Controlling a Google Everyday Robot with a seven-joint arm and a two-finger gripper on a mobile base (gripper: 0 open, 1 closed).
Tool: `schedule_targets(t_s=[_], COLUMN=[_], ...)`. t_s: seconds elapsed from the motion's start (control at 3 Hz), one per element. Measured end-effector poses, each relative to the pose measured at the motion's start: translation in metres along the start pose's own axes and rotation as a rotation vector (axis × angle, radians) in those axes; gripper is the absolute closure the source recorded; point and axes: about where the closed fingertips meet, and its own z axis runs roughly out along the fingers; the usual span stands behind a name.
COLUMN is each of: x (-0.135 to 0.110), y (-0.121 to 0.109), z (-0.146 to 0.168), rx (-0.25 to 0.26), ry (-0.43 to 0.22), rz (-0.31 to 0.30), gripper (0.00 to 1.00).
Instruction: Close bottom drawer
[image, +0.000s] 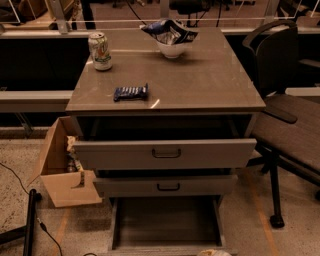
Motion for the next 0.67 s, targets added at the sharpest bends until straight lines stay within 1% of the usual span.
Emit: schedule_targets(t_s=[0.33, 0.67], x=[0.02, 0.036], y=[0.008, 0.015], z=[0.007, 0.017], rx=[-0.014, -0.024], ry=[0.028, 0.043], rz=[0.047, 0.094], gripper=[1.0, 1.0])
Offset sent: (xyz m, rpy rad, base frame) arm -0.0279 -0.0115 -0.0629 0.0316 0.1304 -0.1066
